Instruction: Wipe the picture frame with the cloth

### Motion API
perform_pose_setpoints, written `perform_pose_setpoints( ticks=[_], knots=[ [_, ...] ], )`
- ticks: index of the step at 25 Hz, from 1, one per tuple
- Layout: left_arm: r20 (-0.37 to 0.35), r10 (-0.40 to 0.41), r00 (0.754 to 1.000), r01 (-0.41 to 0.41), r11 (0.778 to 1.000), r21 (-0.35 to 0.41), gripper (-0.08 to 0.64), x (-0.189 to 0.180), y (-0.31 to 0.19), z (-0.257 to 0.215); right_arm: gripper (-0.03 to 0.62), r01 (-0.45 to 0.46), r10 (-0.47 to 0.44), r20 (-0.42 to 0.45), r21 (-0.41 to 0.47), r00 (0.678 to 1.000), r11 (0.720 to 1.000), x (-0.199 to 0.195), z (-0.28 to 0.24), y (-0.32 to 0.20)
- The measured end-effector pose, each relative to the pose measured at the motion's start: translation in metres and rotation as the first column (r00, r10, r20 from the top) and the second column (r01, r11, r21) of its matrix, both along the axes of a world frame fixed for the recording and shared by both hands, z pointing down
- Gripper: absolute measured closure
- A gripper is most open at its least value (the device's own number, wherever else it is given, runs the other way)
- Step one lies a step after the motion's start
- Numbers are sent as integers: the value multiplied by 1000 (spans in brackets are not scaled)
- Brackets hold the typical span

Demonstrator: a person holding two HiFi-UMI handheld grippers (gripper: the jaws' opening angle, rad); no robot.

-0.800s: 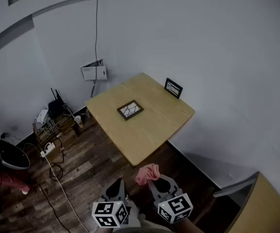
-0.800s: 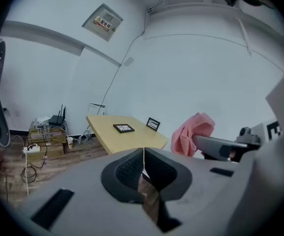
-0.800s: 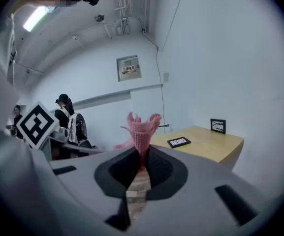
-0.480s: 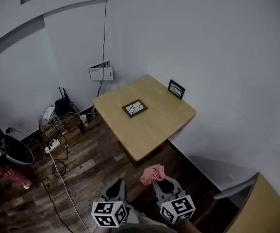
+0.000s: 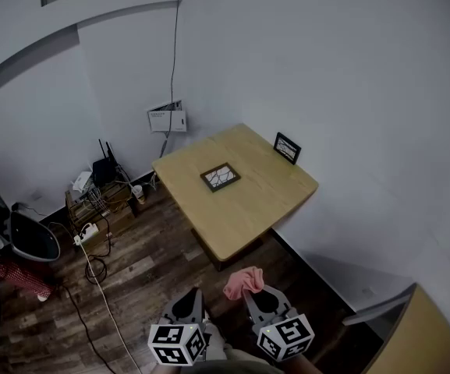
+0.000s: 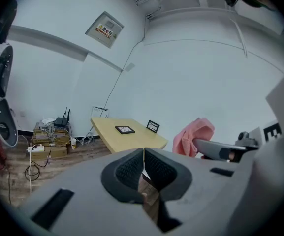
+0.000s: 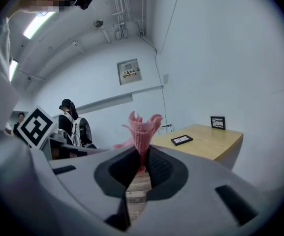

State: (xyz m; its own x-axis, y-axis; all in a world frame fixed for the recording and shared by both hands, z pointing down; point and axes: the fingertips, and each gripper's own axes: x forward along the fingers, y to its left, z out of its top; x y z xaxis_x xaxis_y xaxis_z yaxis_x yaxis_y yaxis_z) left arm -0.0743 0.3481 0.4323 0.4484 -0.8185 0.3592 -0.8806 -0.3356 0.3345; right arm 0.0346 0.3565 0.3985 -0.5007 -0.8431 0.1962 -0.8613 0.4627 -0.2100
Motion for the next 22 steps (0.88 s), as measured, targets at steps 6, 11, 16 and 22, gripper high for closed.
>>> perform_pose_setpoints(
  ticks=[6,11,16,22],
  knots=[
    [0,-12,1000,12,1000,-13,555,-7,-25,11,574,25,-25,-8,-2,1000,1000,-8,5,-26],
    [-12,-10,1000,10,1000,-9,555,-1,-72,15,574,19,-19,-28,-9,999,1000,0,9,-66],
    [-22,1,1000,-1,1000,-8,555,8,-131,17,574,-2,1,-45,-7,999,1000,11,7,-124],
    [-21,16,1000,-17,999,-28,555,10,-193,17,574,-12,12,-47,4,999,1000,13,-6,-192]
  ],
)
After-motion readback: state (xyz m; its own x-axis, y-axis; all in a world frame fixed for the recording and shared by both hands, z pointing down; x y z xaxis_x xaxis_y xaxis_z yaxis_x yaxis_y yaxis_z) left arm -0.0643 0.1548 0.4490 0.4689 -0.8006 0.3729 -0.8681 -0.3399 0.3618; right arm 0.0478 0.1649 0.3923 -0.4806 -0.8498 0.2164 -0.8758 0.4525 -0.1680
